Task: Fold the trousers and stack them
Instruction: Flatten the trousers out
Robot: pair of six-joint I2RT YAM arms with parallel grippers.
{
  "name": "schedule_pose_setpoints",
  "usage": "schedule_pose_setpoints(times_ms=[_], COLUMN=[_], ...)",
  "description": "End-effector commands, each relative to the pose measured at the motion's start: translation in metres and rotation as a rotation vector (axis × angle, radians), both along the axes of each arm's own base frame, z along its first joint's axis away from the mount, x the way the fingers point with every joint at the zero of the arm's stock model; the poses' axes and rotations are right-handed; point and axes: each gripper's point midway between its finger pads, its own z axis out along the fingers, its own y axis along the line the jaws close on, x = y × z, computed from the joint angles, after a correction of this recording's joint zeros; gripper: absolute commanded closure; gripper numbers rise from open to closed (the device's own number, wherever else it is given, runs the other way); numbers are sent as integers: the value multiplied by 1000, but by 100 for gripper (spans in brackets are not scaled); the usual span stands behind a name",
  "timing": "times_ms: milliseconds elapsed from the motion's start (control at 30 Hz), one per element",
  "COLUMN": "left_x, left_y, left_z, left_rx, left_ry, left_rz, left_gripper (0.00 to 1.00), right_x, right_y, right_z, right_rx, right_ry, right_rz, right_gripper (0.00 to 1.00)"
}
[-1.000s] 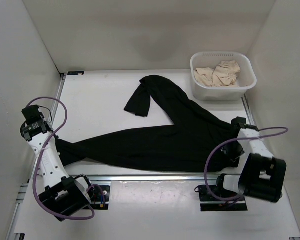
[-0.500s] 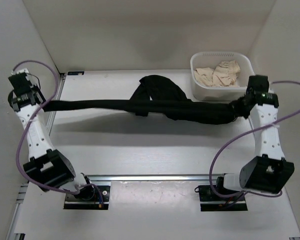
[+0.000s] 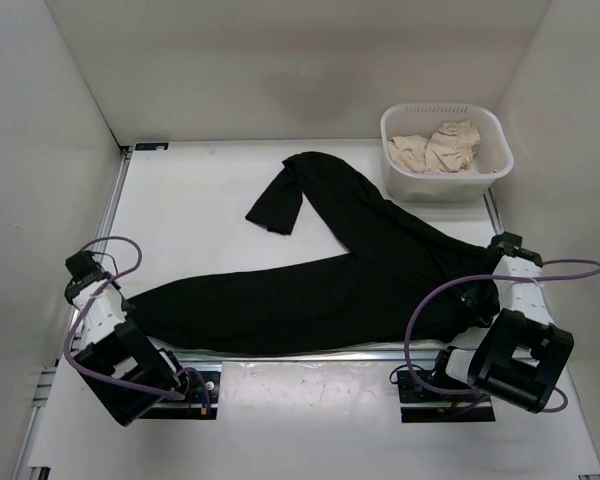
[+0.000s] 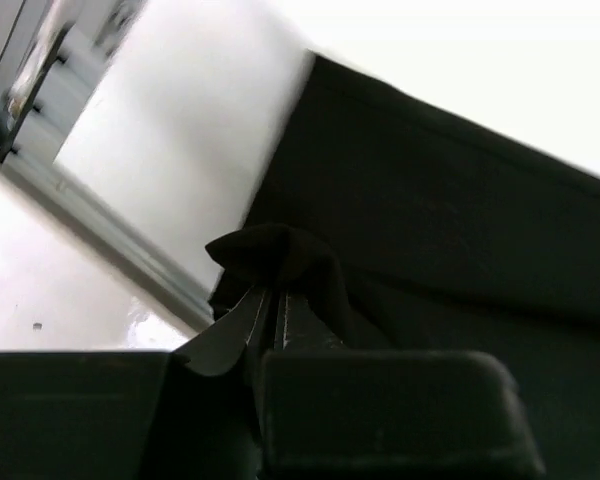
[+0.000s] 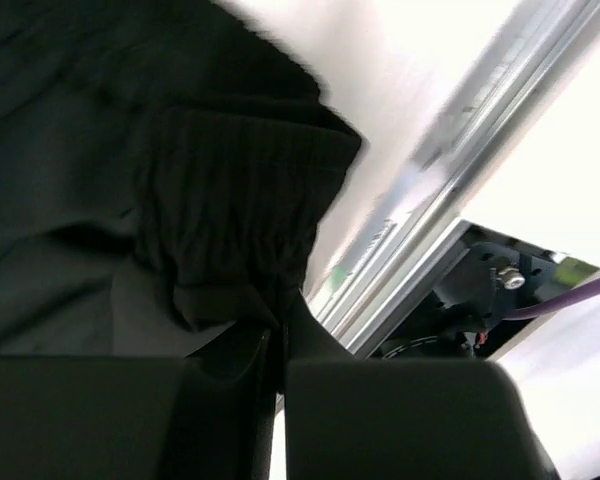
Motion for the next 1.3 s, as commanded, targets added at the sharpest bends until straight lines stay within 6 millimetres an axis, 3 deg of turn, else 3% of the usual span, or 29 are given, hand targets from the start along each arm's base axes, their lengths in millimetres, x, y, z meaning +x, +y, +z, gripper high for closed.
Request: schedule_pose_setpoints(times_ms=[0,200,267,300,333,367,433,467,500,533,667,767,800,900,933,967,1000,1067,1100,1167,1267], left_x=[-6,-31,-45,-53,-66,-74,-71,-91,-78,-73,-62,-15,-2,16,8,18,20,28,33,37,46], left_y=[21,33,39,38,28,19,1,-36,-44,-39,-26,-6,-2,9,13,22,21,23,26,26,34], left_z=[5,3,5,4,2,4,29,38,63,70,84,97,95,50,30,23,7,-5,-13,-23,-38], left_rx=[98,139,169,163,118,72,-41,-196,-250,-232,-188,-170,-170,-95,-66,-30,-47,-52,-58,-47,-2], left_ry=[-53,-22,-3,22,75,109,100,197,130,109,61,-129,-158,-70,-4,-19,22,44,66,104,156], left_rz=[72,175,229,248,258,262,236,219,196,195,192,136,109,37,46,42,26,10,4,-15,-34], left_gripper=[86,86,74,71,68,61,56,52,44,38,35,24,24,28,28,28,28,29,31,36,47], right_x=[-9,0,0,-4,-6,-11,-19,-19,-22,-21,-9,7,14,46,56,65,75,87,91,92,83], right_y=[-15,-32,-34,-36,-34,-39,-46,-50,-53,-60,-67,-68,-67,-41,-33,-25,-9,2,12,27,41], right_z=[-4,9,10,11,11,12,17,22,26,31,45,49,51,49,49,52,52,56,56,44,10], right_rx=[-21,-50,-56,-61,-58,-81,-112,-138,-159,-197,-208,-193,-183,-124,-112,-105,-93,-97,-76,8,96], right_ry=[9,2,14,24,31,49,67,69,82,84,50,0,-23,-107,-138,-163,-181,-222,-236,-253,-194], right_rz=[-45,-72,-72,-90,-103,-125,-172,-182,-195,-197,-181,-142,-107,68,112,150,225,262,263,254,212], right_gripper=[100,100,78,61,35,26,14,6,4,4,3,3,7,14,16,19,26,35,44,50,62])
